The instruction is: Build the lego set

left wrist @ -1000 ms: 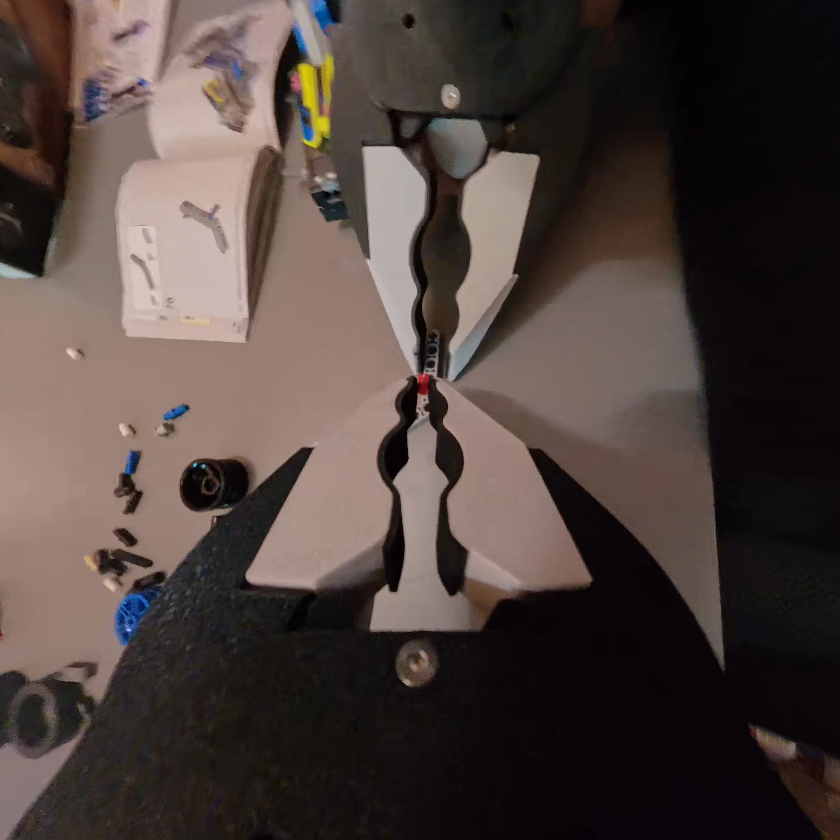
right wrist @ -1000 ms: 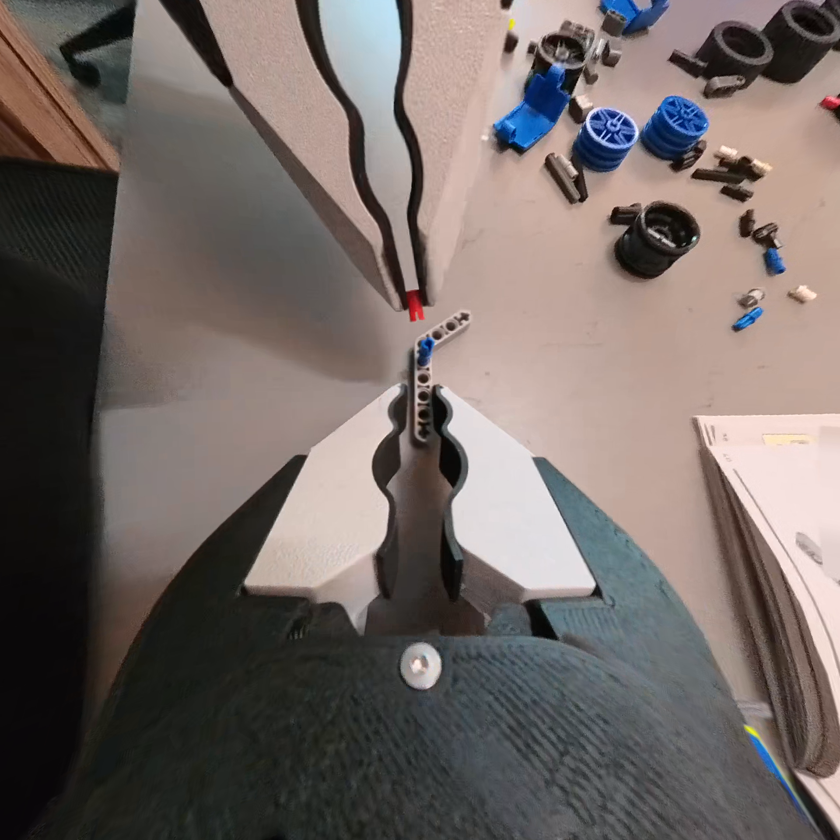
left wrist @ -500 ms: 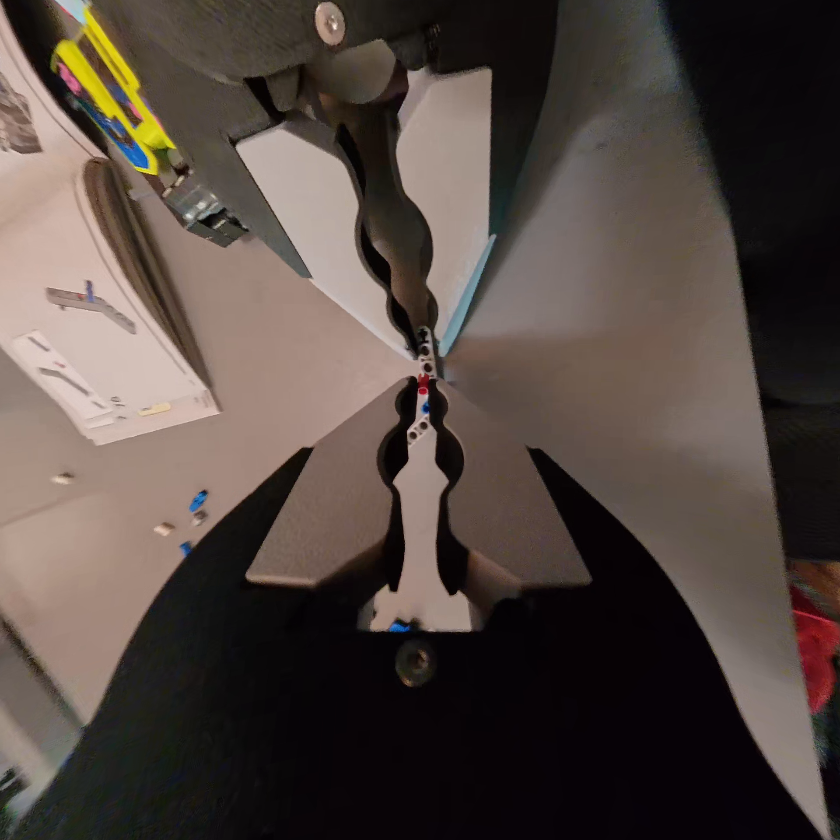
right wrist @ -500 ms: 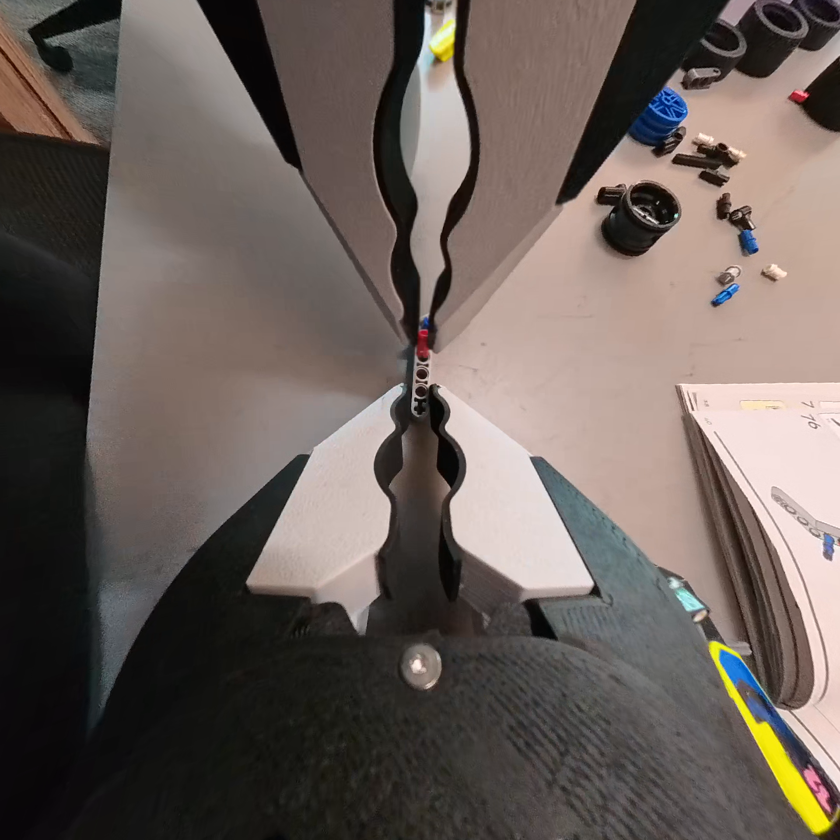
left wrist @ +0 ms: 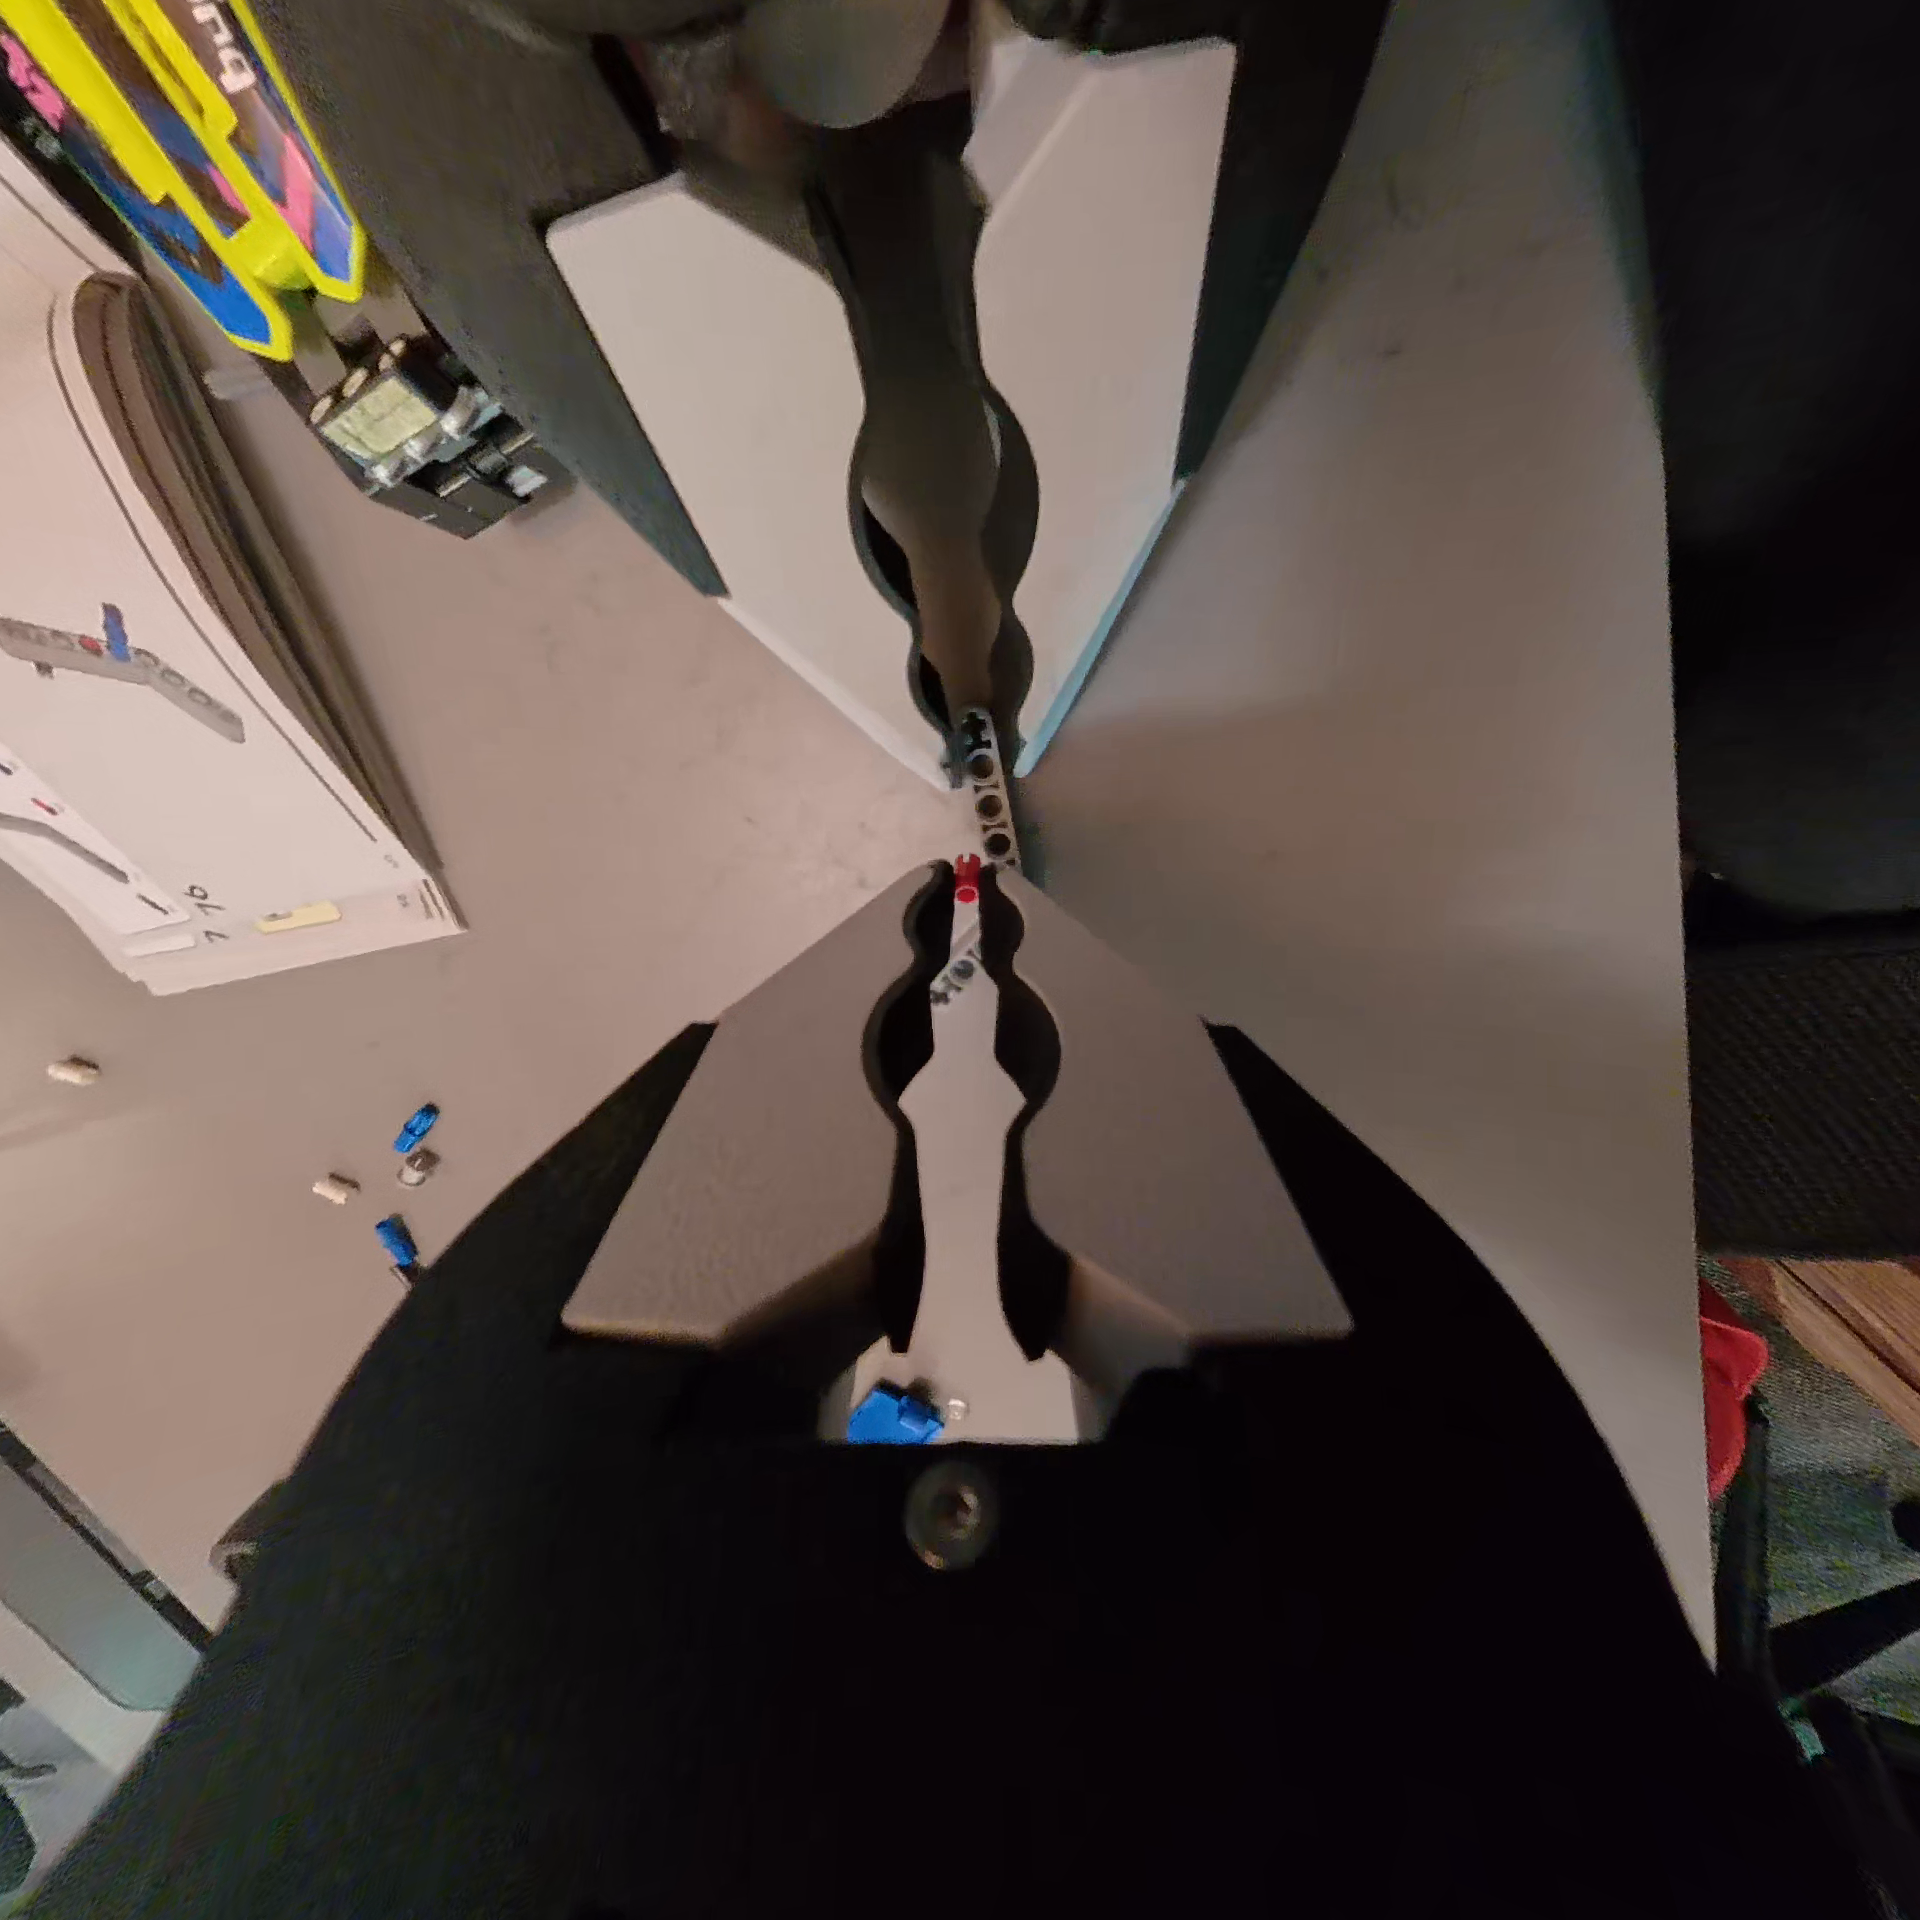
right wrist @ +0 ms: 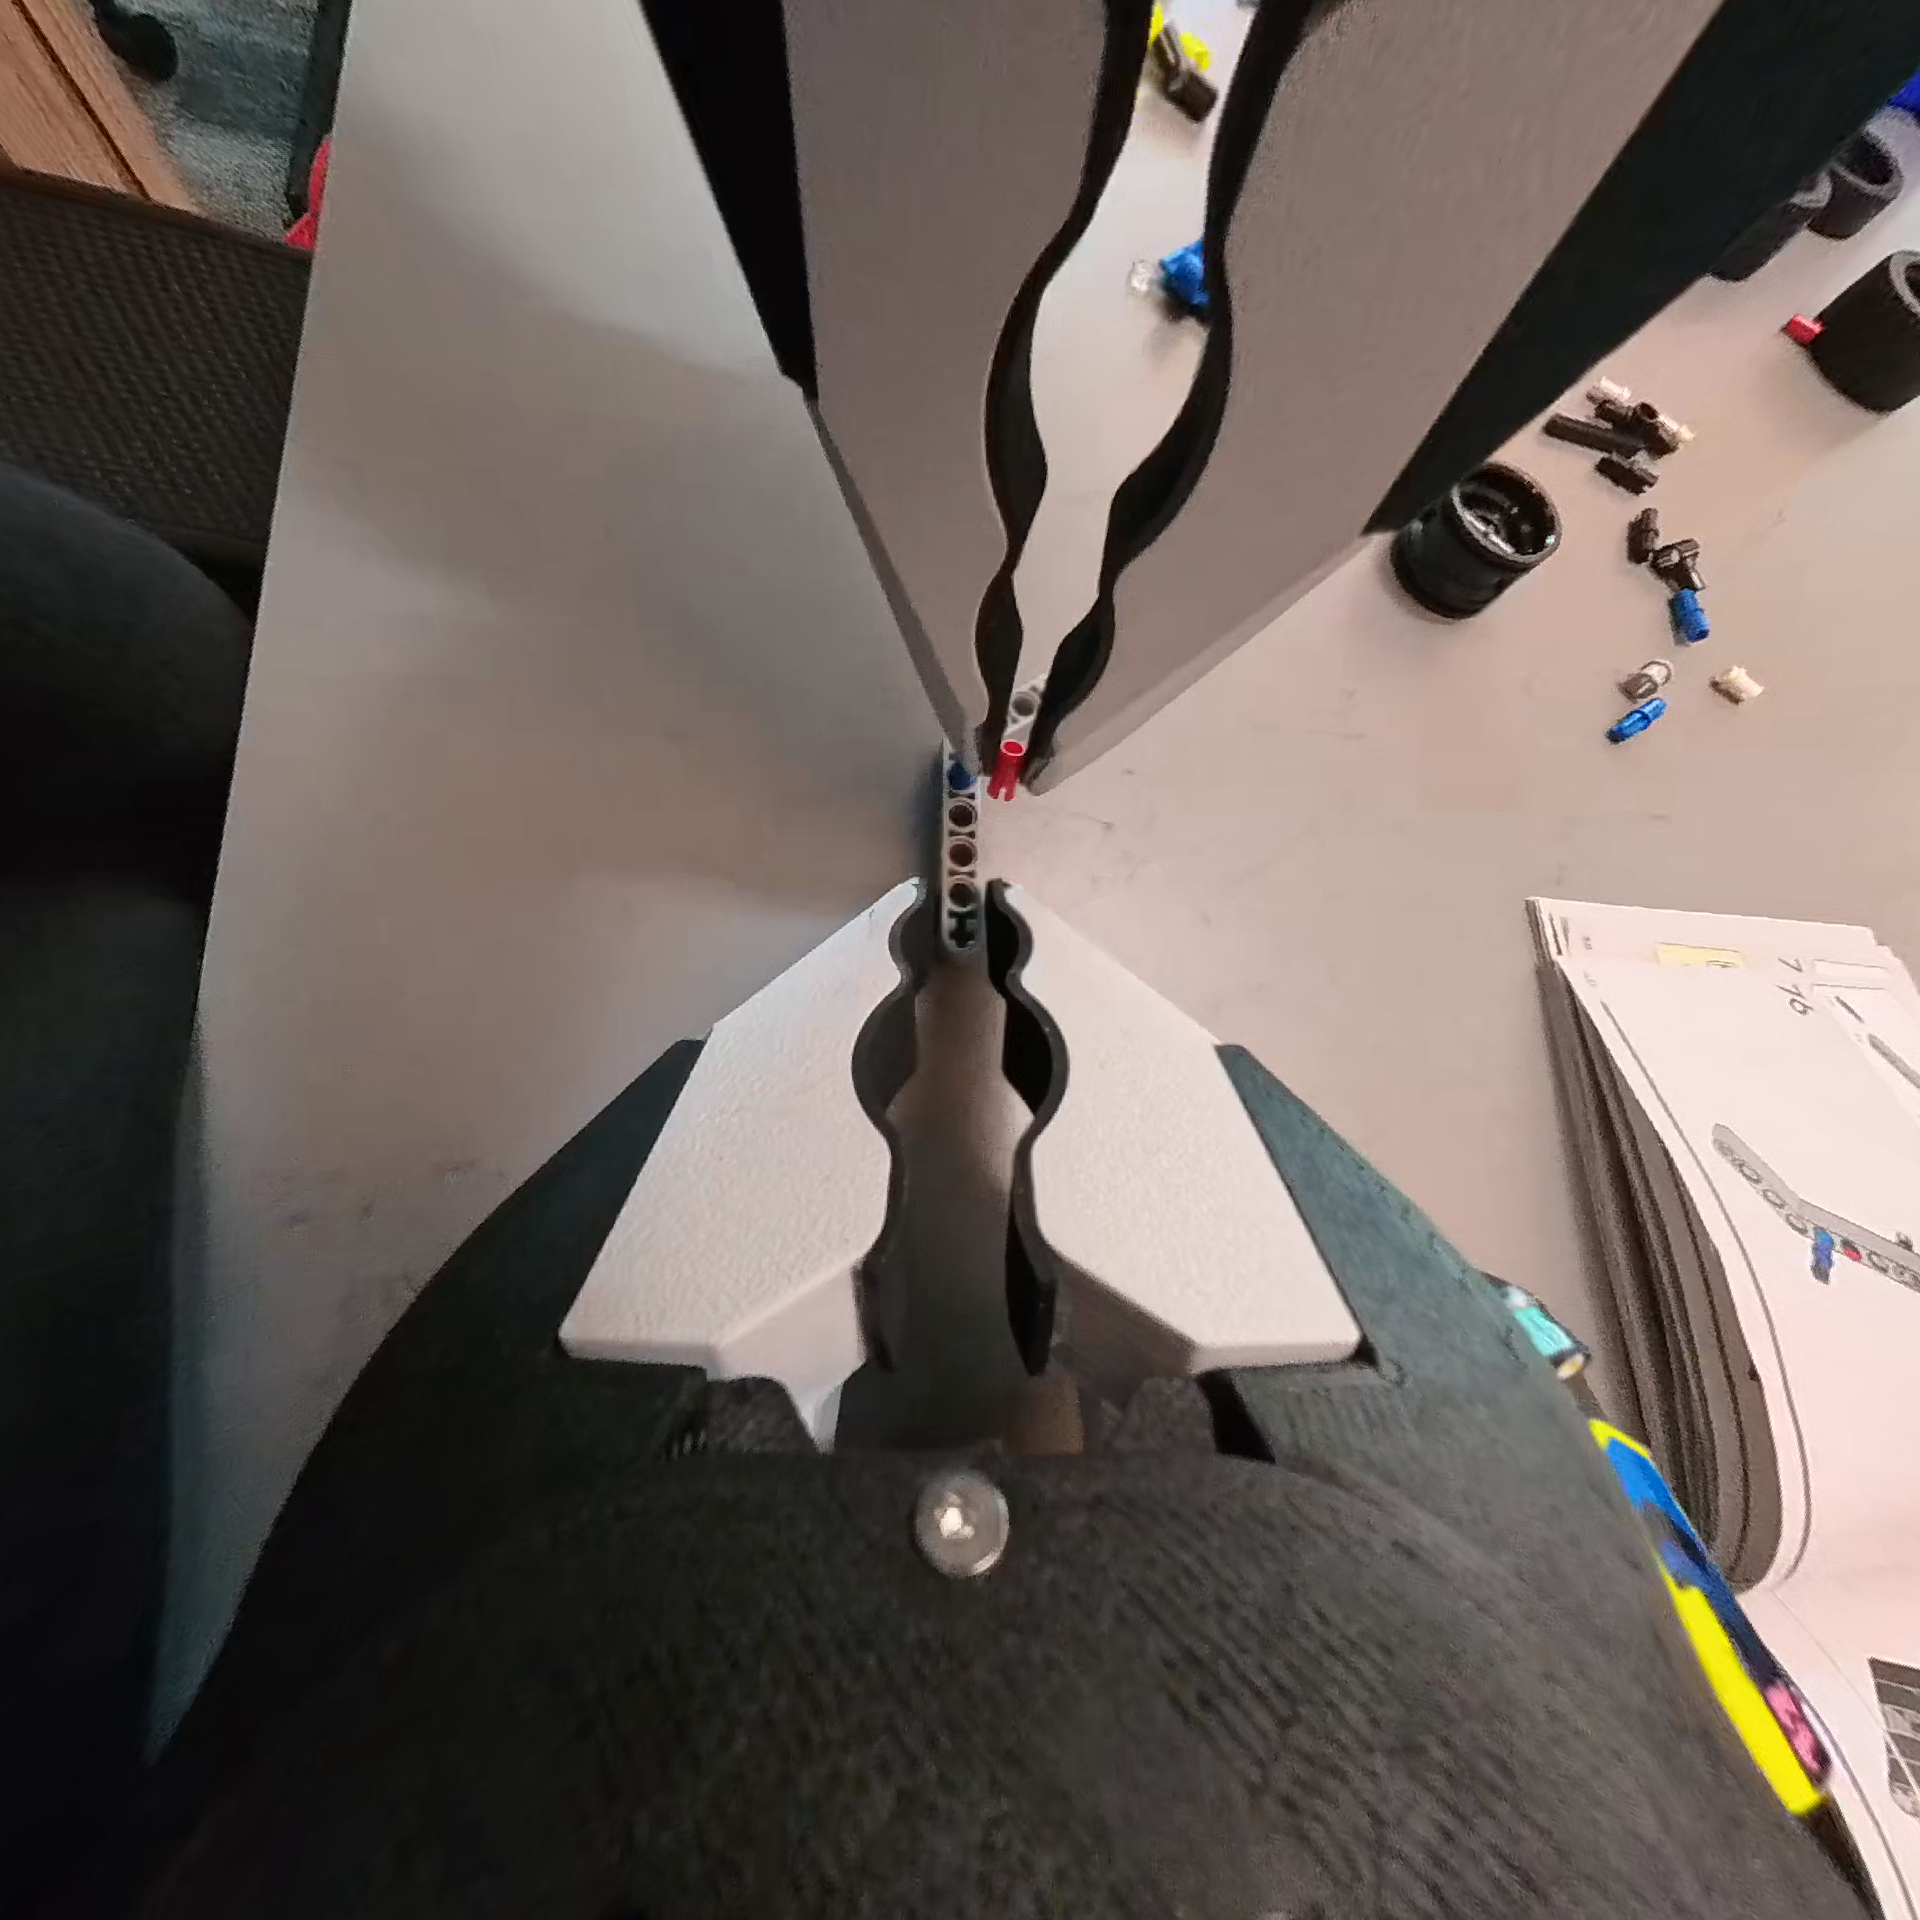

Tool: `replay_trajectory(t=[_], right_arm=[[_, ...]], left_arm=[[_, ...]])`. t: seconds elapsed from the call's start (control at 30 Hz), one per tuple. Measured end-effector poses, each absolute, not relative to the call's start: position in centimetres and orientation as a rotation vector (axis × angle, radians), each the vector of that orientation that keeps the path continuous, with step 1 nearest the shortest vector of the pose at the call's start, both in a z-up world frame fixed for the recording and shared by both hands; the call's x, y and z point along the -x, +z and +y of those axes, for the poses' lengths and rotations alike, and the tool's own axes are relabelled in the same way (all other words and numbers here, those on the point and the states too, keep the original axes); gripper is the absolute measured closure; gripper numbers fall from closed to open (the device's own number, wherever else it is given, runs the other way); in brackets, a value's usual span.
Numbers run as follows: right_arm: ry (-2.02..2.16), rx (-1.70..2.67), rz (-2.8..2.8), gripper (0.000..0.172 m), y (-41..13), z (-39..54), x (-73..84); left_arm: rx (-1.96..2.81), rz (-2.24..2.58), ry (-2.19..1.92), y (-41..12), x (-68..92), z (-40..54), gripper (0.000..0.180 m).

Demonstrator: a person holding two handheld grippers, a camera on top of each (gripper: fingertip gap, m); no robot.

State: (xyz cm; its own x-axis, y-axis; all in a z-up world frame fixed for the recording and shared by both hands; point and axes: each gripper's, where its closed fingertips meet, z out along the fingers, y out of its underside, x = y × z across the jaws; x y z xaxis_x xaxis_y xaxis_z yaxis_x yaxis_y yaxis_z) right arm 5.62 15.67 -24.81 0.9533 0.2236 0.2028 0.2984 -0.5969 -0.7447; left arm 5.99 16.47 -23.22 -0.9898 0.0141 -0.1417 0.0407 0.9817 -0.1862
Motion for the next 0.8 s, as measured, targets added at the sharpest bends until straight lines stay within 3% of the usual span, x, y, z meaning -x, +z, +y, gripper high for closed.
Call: replay_trajectory(t=[0.2, 0.53, 0.8], right_arm=[[-0.074, 2.223, -0.374, 0.148, -24.6, 14.9, -5.8], [0.022, 2.239, -0.401, 0.166, -24.9, 15.1, -5.5], [0.097, 2.243, -0.421, 0.167, -24.9, 15.1, -5.1]], left_arm=[[-0.086, 3.013, -0.256, -23.7, -5.8, 16.5, 0.179], [0.017, 3.051, -0.273, -24.3, -5.2, 16.8, 0.179], [0.003, 2.997, -0.280, -24.4, -5.4, 17.1, 0.179]])
